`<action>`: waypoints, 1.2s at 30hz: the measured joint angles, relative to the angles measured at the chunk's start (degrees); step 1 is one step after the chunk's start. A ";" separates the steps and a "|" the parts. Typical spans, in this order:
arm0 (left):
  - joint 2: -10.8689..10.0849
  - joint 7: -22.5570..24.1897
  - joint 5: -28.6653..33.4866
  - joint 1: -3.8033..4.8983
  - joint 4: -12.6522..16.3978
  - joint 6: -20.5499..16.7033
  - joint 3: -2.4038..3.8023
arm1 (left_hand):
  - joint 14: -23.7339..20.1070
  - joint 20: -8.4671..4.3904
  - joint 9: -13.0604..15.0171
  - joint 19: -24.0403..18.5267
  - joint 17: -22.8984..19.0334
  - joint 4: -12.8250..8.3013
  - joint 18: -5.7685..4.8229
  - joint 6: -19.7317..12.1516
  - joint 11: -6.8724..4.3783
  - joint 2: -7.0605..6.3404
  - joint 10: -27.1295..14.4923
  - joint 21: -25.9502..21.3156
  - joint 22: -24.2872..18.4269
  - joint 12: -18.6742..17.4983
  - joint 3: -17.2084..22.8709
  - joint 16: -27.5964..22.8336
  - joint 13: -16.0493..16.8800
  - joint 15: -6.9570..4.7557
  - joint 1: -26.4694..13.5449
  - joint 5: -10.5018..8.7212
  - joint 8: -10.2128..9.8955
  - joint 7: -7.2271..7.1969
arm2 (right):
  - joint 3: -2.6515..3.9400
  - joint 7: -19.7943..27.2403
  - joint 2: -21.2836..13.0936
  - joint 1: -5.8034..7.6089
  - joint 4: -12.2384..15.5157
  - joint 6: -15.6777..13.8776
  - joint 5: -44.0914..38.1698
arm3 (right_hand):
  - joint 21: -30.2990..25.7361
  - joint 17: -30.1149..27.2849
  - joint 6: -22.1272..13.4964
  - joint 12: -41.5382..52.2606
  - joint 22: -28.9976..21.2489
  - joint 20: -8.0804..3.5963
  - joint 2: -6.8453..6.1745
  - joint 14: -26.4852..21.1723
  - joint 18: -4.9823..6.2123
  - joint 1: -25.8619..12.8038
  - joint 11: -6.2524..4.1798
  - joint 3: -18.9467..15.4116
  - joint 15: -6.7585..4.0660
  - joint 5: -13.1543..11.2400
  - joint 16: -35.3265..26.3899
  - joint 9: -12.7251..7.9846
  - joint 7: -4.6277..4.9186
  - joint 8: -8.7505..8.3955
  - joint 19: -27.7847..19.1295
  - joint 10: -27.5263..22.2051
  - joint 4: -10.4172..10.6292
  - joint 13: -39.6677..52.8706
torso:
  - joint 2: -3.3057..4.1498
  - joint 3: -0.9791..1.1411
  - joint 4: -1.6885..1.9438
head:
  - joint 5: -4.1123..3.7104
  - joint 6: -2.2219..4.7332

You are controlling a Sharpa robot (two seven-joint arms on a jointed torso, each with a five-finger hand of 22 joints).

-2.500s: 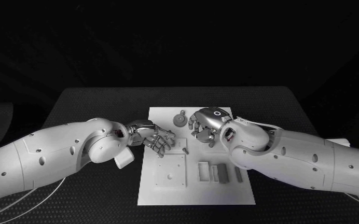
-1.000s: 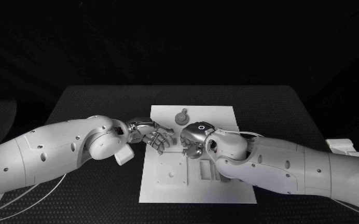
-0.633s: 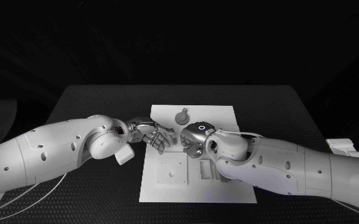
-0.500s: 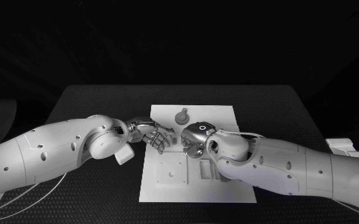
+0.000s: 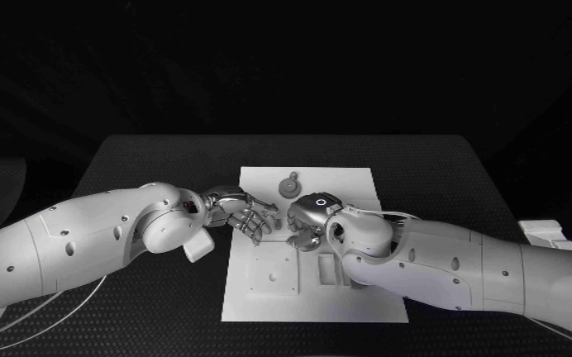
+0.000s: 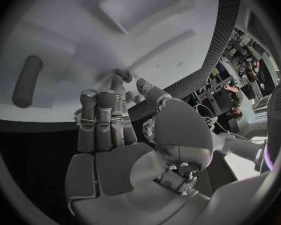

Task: Assemble the parts on the task board

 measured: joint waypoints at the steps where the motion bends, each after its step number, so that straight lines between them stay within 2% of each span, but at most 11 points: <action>1: 0.00 0.00 0.00 0.00 0.00 0.01 0.00 | 0.00 0.00 0.00 0.00 0.00 0.00 -0.02 0.00 0.00 0.00 0.00 0.00 0.00 0.00 0.00 0.00 0.00 0.00 0.00 0.00 0.00 0.00 | 0.00 -0.24 0.00 0.00 -0.02 -0.02 -0.12 | 0.00 0.19 0.49 0.65 0.00 -0.27 -0.35 0.20 0.03 -0.35 -0.31 0.09 -0.19 0.00 0.08 0.47 -0.18 0.13 0.29 0.31 0.58 1.04 | 0.01 0.01 0.00 | -0.03 -0.01; 4: 0.00 0.00 0.00 0.00 0.00 0.06 0.00 | 0.00 0.00 0.00 0.00 0.00 0.00 -0.19 0.00 0.00 0.00 0.00 0.00 0.00 0.00 0.00 0.00 0.00 0.00 0.00 0.00 0.00 0.00 | -0.02 -0.92 0.00 -0.02 -0.12 -0.03 -0.50 | 0.75 0.96 1.22 2.77 0.01 -0.71 -1.01 0.53 0.04 -1.01 -0.49 0.31 -0.88 0.00 1.01 2.12 -0.73 1.00 0.90 0.49 1.98 5.01 | 0.01 0.01 0.01 | -0.08 -0.04; 8: 0.00 0.00 0.00 0.00 -0.01 0.15 0.00 | 0.00 0.00 0.00 0.00 -0.01 0.00 -0.22 0.00 0.00 0.00 0.00 0.00 0.00 0.00 0.00 0.00 0.00 0.00 0.00 0.00 0.00 0.00 | -0.05 -1.72 0.13 -0.06 -0.20 -0.03 -1.06 | 2.71 2.60 2.47 6.82 0.01 -1.48 -1.34 1.24 0.07 -0.67 -1.64 -0.05 -1.94 0.00 3.02 5.89 -1.64 2.50 1.67 0.18 2.54 13.23 | 0.01 0.00 0.01 | -0.11 -0.05; 13: 0.00 -0.01 -0.02 0.00 -0.01 0.29 0.00 | 0.00 0.00 -0.01 0.00 0.05 0.00 -0.24 0.00 0.00 0.00 0.00 0.00 0.00 0.00 0.00 0.00 -0.01 0.00 0.00 0.00 0.00 0.00 | -0.07 -2.48 0.20 -0.13 -0.30 -0.09 -1.69 | 4.73 3.54 3.06 10.78 0.01 -1.61 -1.23 1.72 0.19 -0.58 -2.52 -0.01 -2.43 0.00 4.34 10.99 -2.24 3.87 1.80 -0.48 2.36 18.92 | 0.01 0.01 0.01 | -0.12 -0.05; 17: -0.01 -0.02 -0.04 0.00 -0.01 0.36 0.00 | 0.00 0.00 -0.01 0.00 0.05 0.00 -0.25 0.00 0.00 0.00 0.00 0.00 0.00 0.00 0.00 0.00 0.04 0.00 0.00 0.00 0.00 0.00 | -0.07 -2.90 0.31 -0.21 -0.39 -0.14 -2.15 | 6.18 4.14 3.64 12.99 0.01 -1.93 -0.62 2.21 0.39 0.04 -2.78 -0.05 -2.91 0.00 5.61 14.19 -2.84 4.43 1.88 -0.55 1.01 21.31 | 0.01 0.01 -0.02 | -0.12 -0.03; 24: -0.01 -0.02 -0.09 0.00 -0.01 0.48 0.00 | 0.00 0.00 -0.01 0.00 0.09 0.00 -0.28 0.00 0.00 0.00 0.00 0.00 0.00 0.00 0.00 0.00 0.04 0.00 0.00 0.00 0.00 0.00 | -0.07 -3.47 0.40 -0.36 -0.38 -0.29 -2.75 | 8.10 4.95 4.78 15.23 0.01 -2.43 -0.15 2.84 0.42 -0.43 -3.40 0.04 -3.53 0.00 7.22 17.65 -3.76 4.76 2.18 0.05 0.23 23.12 | 0.03 0.03 -0.06 | -0.06 -0.08; 32: -0.02 -0.03 -0.14 0.00 0.01 0.57 -0.01 | 0.00 0.00 -0.01 0.00 0.09 0.00 -0.38 0.00 0.00 0.00 0.00 0.00 0.00 0.00 0.00 0.00 0.04 0.00 0.00 0.00 0.00 0.00 | -0.07 -3.77 0.67 -0.39 -0.49 0.02 -3.08 | 9.61 5.96 6.01 16.39 0.01 -2.65 0.53 3.21 0.47 -0.37 -4.02 0.34 -3.87 0.00 8.72 19.99 -4.31 4.76 2.40 0.66 -1.07 23.82 | 0.03 0.05 -0.06 | -0.12 -0.09; 36: -0.04 -0.03 -0.17 0.00 0.02 0.63 -0.01 | 0.00 0.00 -0.01 0.00 0.09 0.00 -0.41 0.00 0.00 0.00 0.00 0.00 -0.01 0.00 0.00 0.00 0.03 0.00 0.00 0.00 0.00 0.00 | -0.05 -3.78 0.25 -0.39 -0.30 0.35 -3.16 | 9.90 6.13 6.67 16.39 0.01 -2.81 0.82 3.21 0.51 -0.07 -4.08 0.44 -3.87 0.00 8.72 20.56 -4.00 4.76 2.24 0.60 -1.92 23.85 | 0.03 0.04 -0.05 | -0.21 -0.06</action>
